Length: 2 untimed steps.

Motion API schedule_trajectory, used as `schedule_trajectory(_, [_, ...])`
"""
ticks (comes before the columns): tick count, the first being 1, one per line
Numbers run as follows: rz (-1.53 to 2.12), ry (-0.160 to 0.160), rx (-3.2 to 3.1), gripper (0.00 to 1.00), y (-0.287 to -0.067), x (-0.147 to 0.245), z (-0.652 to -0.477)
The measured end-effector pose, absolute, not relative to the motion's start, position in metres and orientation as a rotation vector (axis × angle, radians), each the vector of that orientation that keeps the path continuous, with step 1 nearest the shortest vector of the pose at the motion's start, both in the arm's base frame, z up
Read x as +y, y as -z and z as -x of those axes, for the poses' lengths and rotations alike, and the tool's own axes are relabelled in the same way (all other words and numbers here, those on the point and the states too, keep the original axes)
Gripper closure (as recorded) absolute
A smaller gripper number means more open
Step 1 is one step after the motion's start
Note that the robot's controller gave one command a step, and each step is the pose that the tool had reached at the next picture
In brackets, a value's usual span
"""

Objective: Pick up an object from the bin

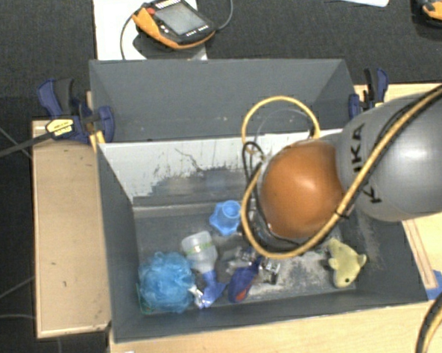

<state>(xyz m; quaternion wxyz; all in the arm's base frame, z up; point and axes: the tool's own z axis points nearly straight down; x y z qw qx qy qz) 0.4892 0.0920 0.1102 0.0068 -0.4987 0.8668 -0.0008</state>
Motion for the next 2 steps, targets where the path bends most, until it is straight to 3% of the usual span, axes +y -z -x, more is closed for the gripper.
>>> schedule_trajectory(2, [1.548,0.000,2.717,1.00,-0.141,0.092,-0.489])
